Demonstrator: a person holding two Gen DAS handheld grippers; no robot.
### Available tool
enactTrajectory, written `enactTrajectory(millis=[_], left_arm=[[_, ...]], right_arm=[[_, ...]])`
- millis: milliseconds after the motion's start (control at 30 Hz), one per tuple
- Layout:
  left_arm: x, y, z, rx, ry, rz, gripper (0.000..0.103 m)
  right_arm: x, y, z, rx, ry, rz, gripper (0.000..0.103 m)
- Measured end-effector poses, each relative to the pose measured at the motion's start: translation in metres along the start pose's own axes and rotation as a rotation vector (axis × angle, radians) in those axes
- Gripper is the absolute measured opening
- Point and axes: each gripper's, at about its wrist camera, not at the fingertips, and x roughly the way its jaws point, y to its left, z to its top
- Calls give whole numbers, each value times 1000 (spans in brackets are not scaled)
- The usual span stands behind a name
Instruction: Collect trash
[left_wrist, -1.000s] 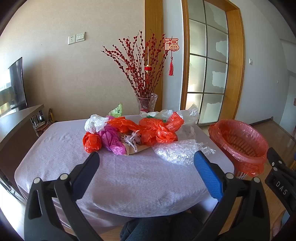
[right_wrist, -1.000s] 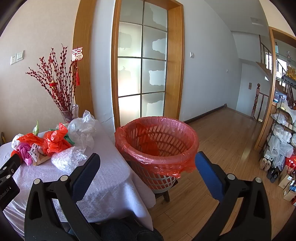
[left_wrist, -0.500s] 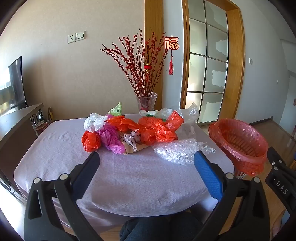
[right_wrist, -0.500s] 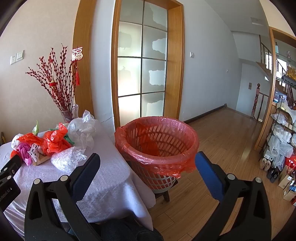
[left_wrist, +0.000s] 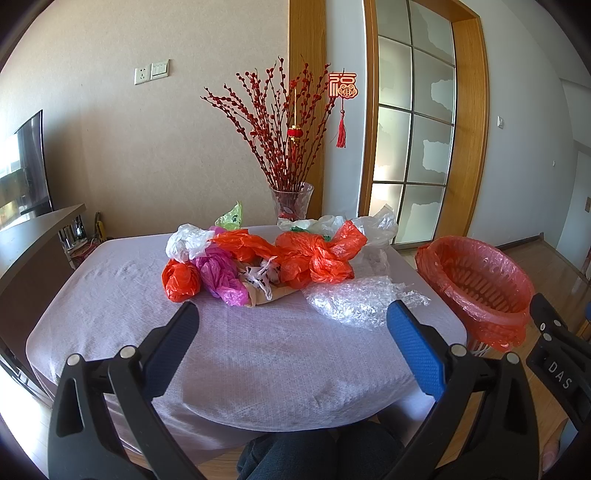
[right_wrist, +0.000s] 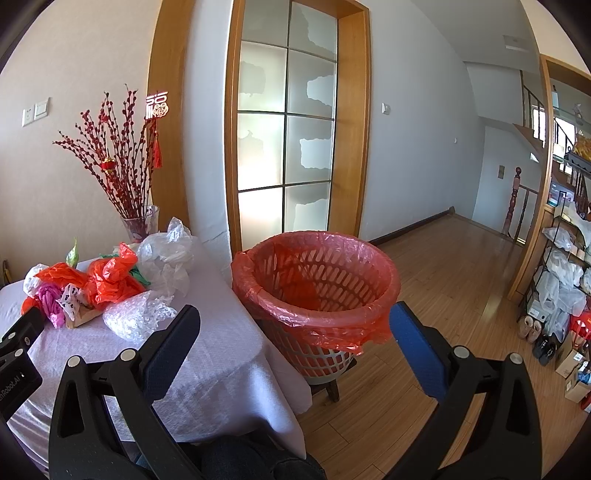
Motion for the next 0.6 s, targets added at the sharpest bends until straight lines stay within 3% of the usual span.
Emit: enactTrajectory(millis=[367, 600], left_arm=[[3, 2, -1, -9, 11, 3, 99], [14, 27, -4, -47, 37, 68, 99]], right_arm=[[4, 3, -3, -3, 6, 13, 101], [20, 11, 9, -8, 25, 128, 101]])
